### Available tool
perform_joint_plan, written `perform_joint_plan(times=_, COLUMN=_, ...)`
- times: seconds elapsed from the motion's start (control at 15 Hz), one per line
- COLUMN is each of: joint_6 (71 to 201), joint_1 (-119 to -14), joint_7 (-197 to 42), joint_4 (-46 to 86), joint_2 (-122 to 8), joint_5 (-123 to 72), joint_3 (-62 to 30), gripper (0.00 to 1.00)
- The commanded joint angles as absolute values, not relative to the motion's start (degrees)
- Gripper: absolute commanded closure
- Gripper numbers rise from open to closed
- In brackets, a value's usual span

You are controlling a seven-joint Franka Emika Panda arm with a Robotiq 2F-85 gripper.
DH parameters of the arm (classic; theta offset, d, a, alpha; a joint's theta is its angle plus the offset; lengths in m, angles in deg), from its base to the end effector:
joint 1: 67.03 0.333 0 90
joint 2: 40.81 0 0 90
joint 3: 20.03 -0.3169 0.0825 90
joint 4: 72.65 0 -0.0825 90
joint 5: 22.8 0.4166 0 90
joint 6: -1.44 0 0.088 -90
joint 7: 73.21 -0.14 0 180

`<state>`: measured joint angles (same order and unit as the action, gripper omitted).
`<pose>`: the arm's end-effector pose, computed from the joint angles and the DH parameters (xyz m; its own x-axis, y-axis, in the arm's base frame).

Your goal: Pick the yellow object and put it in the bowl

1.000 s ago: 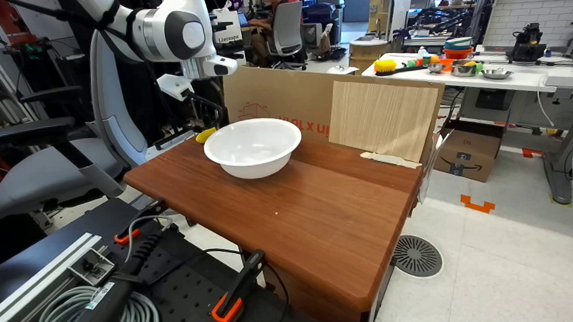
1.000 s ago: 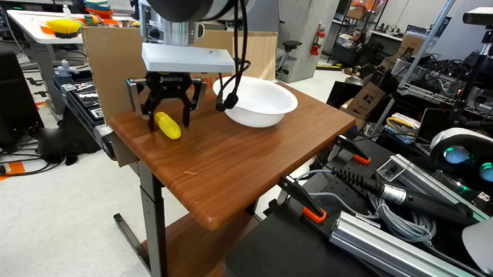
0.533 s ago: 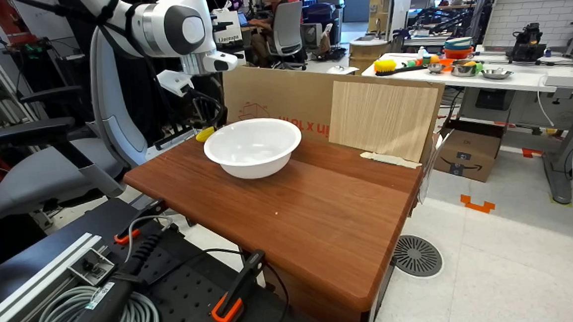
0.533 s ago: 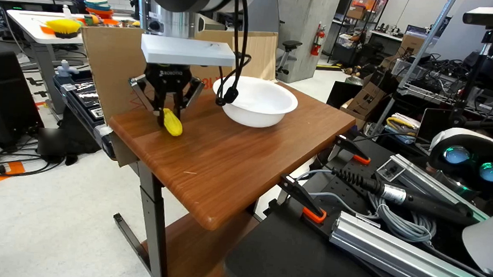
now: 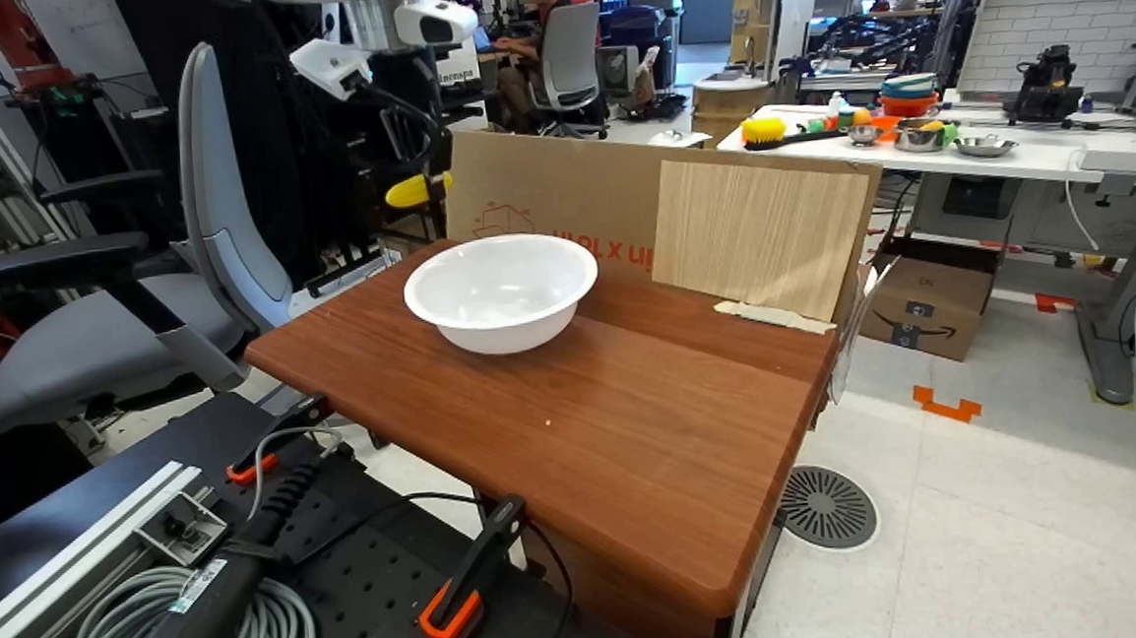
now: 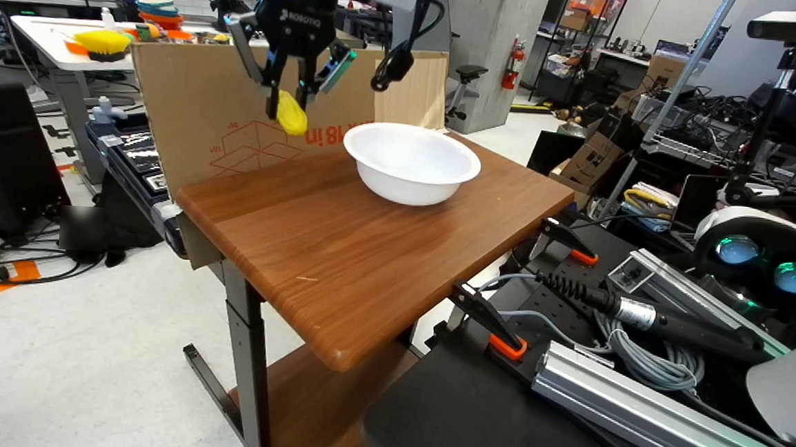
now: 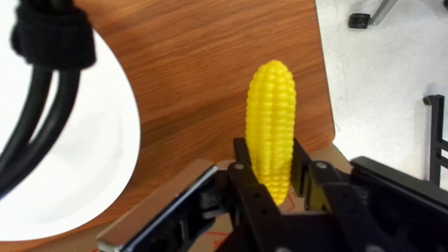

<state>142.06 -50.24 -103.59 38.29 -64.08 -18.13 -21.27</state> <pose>0.6274 0.2057 0.2310 0.9589 -0.2771 0.0605 -0.2693 -0.9564 -0.1130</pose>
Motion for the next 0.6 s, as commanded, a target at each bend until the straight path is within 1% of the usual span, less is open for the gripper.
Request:
perform_joint_plan(times=0.0, joint_6=140.9, joint_1=-55.9, joint_7=-99.4, joint_4=45.2, joint_2=-55.0, joint_5=-13.7, joint_3=-22.0, gripper=0.92)
perform_joint_plan(times=0.2, joint_6=139.9, joint_1=-61.2, joint_7=-96.4, joint_4=46.0, joint_2=-54.6, joint_5=-11.1, joint_3=-20.3, gripper=0.92)
perform_joint_plan(times=0.53, joint_6=137.1, joint_1=-65.6, joint_7=-93.0, joint_4=44.4, joint_2=-60.3, joint_5=-10.4, joint_3=-19.6, gripper=0.92)
